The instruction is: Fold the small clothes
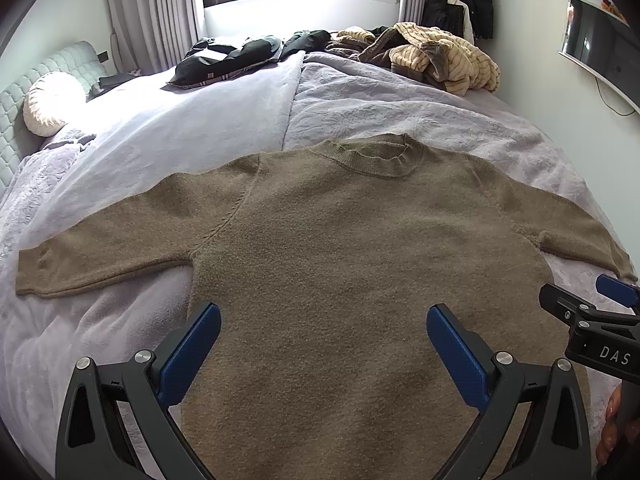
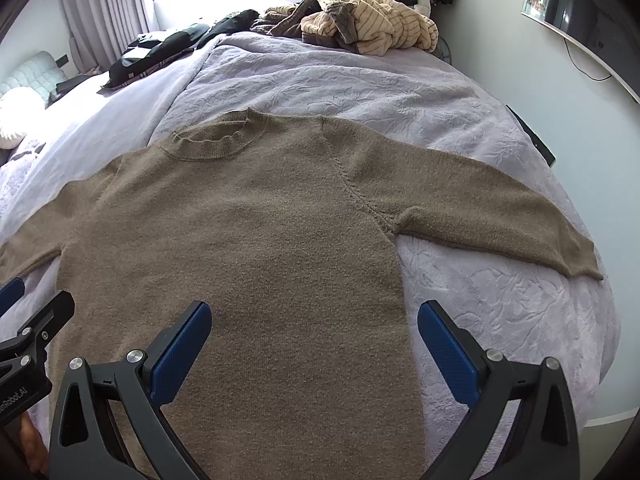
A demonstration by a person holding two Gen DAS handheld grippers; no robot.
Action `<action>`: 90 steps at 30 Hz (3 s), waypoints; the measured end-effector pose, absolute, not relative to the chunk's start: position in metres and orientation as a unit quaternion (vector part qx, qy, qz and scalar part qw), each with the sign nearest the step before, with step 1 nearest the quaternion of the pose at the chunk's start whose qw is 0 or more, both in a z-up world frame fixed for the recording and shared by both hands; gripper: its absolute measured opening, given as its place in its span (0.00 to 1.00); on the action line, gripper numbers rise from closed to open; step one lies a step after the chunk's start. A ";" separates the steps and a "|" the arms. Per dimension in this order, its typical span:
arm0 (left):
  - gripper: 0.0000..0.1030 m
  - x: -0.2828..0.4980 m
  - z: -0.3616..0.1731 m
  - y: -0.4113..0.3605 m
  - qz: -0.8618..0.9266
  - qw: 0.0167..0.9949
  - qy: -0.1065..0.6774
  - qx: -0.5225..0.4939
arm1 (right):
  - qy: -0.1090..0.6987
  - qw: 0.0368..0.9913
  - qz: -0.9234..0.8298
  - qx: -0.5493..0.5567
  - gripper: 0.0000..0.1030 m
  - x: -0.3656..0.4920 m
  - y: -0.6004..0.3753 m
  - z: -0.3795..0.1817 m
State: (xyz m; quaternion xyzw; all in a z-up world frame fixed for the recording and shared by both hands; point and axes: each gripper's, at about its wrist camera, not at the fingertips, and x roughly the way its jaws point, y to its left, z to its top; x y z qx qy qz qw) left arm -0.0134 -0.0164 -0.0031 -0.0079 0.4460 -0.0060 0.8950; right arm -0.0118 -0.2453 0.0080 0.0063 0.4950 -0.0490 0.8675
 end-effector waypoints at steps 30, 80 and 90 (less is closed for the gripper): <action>1.00 -0.007 -0.016 -0.007 0.002 0.887 0.462 -0.011 | 0.519 0.853 -0.051 0.015 1.00 -0.003 -0.245 -0.010; 1.00 -0.015 -0.103 0.350 0.146 0.818 0.375 -0.411 | 0.552 0.829 0.084 -0.023 1.00 -0.011 -0.100 -0.026; 0.12 0.002 -0.113 0.395 0.140 0.824 0.300 -0.460 | 0.553 0.827 0.100 -0.032 1.00 -0.014 -0.080 -0.021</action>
